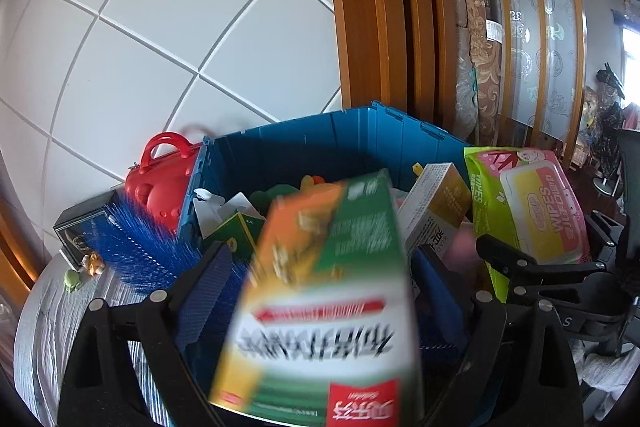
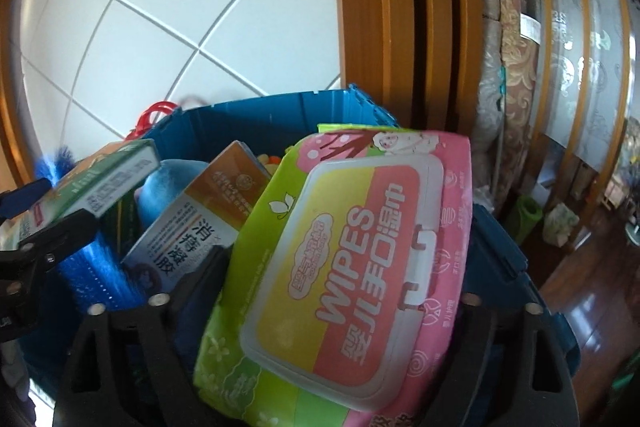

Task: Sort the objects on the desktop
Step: 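Open both grippers to drop the box and wipes pack into the bin, then move both grippers back from the bin toward the remaining plush toys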

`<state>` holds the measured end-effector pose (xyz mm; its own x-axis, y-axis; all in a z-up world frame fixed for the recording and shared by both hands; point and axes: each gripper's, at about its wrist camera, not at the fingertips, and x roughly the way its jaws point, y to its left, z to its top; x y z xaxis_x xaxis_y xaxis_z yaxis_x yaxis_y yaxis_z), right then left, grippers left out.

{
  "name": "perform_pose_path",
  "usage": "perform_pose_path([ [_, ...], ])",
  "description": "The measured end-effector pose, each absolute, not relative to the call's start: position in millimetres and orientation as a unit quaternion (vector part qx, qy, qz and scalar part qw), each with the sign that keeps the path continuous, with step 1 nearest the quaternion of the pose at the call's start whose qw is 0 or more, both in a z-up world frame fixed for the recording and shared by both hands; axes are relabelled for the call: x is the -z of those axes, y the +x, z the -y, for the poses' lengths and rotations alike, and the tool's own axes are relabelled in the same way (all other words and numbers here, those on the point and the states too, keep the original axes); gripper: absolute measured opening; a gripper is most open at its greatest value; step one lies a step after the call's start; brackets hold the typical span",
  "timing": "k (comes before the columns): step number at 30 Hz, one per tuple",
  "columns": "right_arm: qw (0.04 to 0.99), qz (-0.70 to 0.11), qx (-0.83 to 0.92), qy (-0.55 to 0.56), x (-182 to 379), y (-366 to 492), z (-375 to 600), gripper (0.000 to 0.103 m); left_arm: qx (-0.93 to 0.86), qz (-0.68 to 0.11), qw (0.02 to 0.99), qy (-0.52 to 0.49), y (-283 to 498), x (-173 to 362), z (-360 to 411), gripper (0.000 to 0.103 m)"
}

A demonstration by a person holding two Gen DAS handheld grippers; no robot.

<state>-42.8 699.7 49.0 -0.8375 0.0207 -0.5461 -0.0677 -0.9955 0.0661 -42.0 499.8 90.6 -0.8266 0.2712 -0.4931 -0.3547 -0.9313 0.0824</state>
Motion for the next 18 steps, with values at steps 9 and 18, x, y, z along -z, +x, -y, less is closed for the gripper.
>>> perform_pose_path([
  [9,0.042,-0.062,-0.96,-0.271,-56.9,-21.9,-711.2,0.103,-0.953,-0.076,0.167,-0.239,-35.8,-92.3,-492.7,0.092],
  [18,0.052,-0.042,-0.974,-0.214,-93.6,25.7,-703.0,0.103,-0.955,-0.07,0.179,-0.224,-19.4,-97.9,-483.0,0.092],
])
